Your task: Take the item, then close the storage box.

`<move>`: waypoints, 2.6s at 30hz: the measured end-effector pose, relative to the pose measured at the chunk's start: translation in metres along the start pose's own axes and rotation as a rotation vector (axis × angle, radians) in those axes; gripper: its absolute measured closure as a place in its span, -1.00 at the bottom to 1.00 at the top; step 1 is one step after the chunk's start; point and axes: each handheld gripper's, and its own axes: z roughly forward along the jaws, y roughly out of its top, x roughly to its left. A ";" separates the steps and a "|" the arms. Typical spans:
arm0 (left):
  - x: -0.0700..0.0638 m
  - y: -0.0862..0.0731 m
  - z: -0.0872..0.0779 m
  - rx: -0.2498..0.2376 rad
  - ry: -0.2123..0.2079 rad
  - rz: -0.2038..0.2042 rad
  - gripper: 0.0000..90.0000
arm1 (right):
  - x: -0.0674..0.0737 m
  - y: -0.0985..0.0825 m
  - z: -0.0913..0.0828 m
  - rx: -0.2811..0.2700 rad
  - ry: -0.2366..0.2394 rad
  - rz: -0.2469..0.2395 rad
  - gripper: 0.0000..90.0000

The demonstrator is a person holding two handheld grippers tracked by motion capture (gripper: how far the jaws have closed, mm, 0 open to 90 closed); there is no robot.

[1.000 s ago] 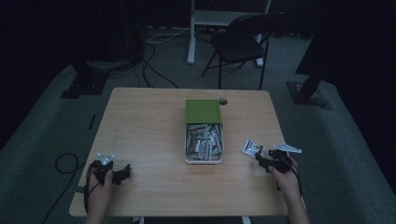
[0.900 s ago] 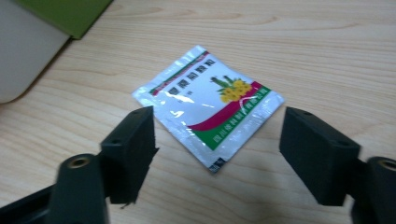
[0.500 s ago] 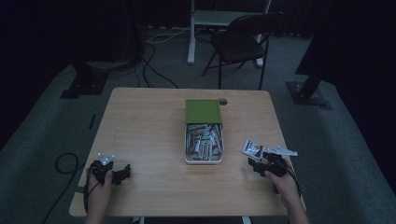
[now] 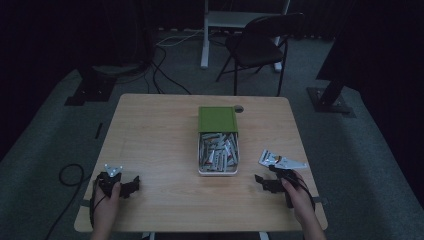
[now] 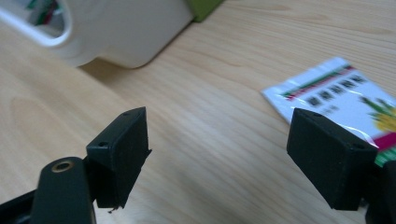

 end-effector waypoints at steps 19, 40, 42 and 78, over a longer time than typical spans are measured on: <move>-0.002 -0.001 0.000 -0.002 -0.018 0.018 -0.79 | 0.028 -0.003 0.021 0.051 0.147 -0.195 -0.55; -0.015 0.000 -0.003 0.008 -0.114 0.152 -0.79 | 0.039 -0.001 0.028 0.100 0.110 -0.268 -0.62; -0.020 0.000 -0.003 0.007 -0.129 0.192 -0.79 | 0.040 -0.001 0.027 0.094 0.107 -0.272 -0.62; -0.119 0.029 -0.019 -0.188 -0.502 0.478 -0.79 | 0.039 0.034 0.009 -0.081 0.145 -0.176 -0.69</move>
